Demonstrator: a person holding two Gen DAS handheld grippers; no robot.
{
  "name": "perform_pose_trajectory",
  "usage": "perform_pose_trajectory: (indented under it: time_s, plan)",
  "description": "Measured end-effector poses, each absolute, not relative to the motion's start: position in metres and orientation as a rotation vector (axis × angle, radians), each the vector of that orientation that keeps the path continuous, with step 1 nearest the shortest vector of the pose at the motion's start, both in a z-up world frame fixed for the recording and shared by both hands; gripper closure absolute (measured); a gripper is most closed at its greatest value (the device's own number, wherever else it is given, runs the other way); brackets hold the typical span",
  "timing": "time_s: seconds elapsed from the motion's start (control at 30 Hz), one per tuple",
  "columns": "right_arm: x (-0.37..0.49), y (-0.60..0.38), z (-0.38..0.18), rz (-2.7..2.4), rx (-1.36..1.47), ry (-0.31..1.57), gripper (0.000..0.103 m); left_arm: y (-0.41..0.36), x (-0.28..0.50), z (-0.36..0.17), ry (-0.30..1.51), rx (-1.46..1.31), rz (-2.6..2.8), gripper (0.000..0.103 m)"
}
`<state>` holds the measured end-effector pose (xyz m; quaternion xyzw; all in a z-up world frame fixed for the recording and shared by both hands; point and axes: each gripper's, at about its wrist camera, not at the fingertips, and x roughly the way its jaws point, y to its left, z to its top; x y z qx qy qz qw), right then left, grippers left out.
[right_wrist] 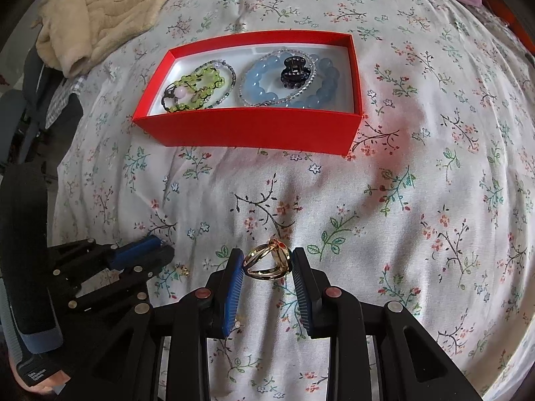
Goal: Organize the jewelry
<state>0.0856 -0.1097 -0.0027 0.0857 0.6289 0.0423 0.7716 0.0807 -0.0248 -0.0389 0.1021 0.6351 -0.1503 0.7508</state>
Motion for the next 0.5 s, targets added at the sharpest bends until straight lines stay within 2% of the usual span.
perform_pose_trajectory:
  time_s: [0.03,0.5]
  plan:
    - [0.085,-0.110,-0.002,0.092,0.185,1.362,0.073,-0.025,0.080,-0.038,1.387,0.219,-0.330,0.098]
    - [0.085,-0.117,0.015,0.104,0.215,1.323,0.073,-0.019,0.084,-0.006,1.328,0.192,-0.336,0.100]
